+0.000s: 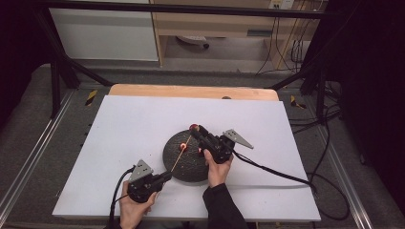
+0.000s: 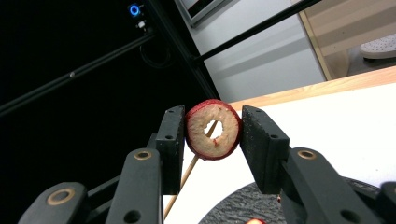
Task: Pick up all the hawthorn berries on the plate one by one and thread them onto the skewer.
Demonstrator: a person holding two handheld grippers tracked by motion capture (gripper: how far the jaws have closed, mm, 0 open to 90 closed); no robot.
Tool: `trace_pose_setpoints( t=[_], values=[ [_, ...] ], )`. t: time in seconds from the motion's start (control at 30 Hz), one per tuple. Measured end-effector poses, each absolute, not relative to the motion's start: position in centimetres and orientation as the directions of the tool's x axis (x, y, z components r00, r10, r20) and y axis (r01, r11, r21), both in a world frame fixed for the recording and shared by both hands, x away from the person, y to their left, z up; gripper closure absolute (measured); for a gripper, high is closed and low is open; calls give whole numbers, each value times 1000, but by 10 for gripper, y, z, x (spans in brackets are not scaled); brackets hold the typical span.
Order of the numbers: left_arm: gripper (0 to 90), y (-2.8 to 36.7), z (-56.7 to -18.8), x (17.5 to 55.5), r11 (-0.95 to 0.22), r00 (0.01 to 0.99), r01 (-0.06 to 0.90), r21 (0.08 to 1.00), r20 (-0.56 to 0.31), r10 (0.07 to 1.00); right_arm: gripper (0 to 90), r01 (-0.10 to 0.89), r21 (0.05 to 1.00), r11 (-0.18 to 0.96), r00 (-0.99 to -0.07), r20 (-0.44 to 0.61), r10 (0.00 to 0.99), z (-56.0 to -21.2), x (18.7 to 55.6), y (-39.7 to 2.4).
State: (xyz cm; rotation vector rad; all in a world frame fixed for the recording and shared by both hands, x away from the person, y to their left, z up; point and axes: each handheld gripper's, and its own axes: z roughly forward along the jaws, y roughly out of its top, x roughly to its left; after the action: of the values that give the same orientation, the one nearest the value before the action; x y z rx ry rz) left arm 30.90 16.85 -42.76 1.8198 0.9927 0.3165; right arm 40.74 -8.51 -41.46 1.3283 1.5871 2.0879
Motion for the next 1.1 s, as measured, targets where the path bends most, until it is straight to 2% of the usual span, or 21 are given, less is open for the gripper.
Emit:
trace_pose_setpoints(
  t=[0.3,0.4,0.67,0.8,0.93,1.1],
  values=[
    [884,163,-428,311,-159,627,474,866,-205,751,618,392,819,-419,-549,574,608,-410,408,-88],
    [884,161,-425,311,-154,617,475,866,-203,760,619,376,807,-455,-539,590,601,-410,409,-86],
    [885,158,-426,311,-178,626,460,870,-176,760,620,397,812,-428,-544,584,603,-408,410,-89],
    [885,163,-421,309,-167,624,443,881,-169,763,620,442,774,-454,-535,634,559,-403,414,-91],
    [885,167,-424,304,-207,627,447,870,-140,766,621,410,771,-487,-510,637,578,-401,415,-93],
    [885,170,-429,304,-198,634,451,870,-156,757,619,418,729,-542,-508,682,526,-390,418,-100]
  ],
)
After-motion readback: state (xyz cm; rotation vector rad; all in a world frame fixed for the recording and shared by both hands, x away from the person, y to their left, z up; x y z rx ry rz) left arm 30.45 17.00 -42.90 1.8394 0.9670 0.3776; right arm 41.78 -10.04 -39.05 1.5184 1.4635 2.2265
